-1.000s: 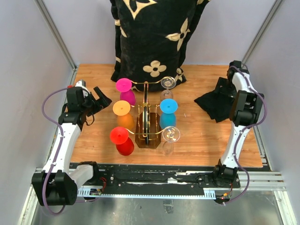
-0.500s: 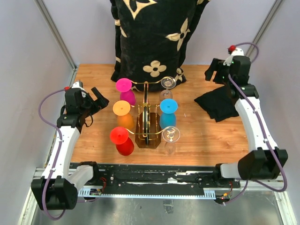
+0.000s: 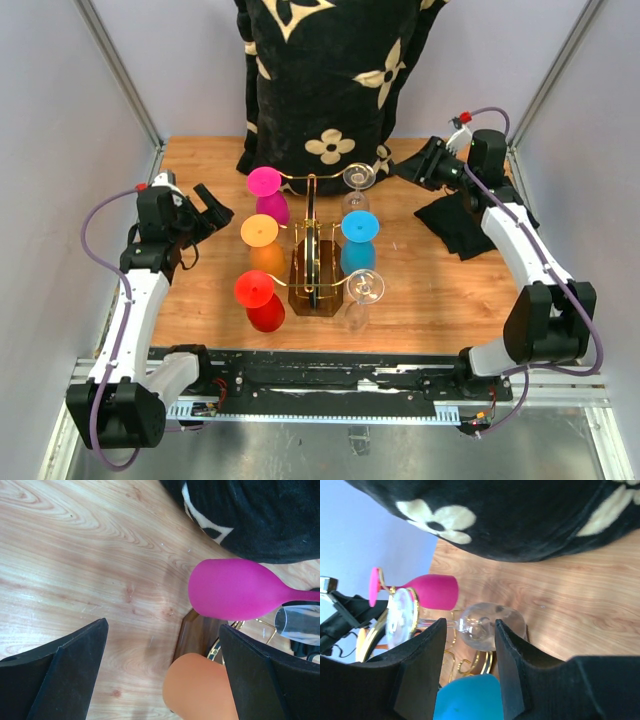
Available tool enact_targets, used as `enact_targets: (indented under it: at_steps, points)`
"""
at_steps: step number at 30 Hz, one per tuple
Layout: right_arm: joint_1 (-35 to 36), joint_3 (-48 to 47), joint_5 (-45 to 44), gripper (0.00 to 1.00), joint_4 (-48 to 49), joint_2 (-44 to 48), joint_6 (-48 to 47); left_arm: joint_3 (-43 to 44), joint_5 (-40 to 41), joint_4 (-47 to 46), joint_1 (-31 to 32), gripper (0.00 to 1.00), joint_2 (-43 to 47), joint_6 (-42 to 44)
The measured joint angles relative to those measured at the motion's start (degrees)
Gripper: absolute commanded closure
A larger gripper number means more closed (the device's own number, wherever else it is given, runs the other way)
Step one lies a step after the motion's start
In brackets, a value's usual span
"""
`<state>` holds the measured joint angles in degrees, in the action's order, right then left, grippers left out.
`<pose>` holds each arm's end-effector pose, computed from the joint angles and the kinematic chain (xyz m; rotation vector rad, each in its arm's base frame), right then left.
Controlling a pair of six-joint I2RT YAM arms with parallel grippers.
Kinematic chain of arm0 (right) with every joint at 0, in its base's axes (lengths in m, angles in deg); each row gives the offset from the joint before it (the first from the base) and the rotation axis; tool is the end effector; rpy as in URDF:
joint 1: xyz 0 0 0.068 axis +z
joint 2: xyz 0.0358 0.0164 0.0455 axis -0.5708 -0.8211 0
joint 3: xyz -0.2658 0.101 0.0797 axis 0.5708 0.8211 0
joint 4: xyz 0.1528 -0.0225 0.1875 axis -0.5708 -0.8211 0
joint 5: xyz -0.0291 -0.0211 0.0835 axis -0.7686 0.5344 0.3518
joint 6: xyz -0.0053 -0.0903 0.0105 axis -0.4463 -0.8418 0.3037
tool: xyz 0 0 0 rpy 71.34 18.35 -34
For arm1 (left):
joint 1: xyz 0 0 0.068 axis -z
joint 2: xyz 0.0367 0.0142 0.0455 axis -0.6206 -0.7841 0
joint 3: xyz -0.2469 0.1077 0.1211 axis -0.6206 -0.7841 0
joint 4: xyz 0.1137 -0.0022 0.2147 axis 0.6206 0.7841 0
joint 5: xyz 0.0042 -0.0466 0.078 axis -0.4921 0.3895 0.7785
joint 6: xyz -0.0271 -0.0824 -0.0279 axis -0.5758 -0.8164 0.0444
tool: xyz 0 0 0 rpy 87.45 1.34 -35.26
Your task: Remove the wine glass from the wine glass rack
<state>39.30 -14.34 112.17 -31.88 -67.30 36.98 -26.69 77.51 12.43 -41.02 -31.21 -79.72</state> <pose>0.3454 0.0808 0.3652 0.0508 1.9397 1.1791 0.2223 -0.0016 0.3087 -0.5151 2.0815 -0.4358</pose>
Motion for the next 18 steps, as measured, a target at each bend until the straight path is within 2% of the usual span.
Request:
enact_targets:
  at_steps: [12,18]
  points:
    - [3.43,-2.97,5.01,0.58,7.13,-1.55,6.95,0.74,0.44,0.11,0.0,0.01,0.94,0.09]
    - [5.55,-3.17,5.62,0.68,6.38,-2.1,6.71,1.22,1.75,0.57,0.0,0.0,1.01,0.59]
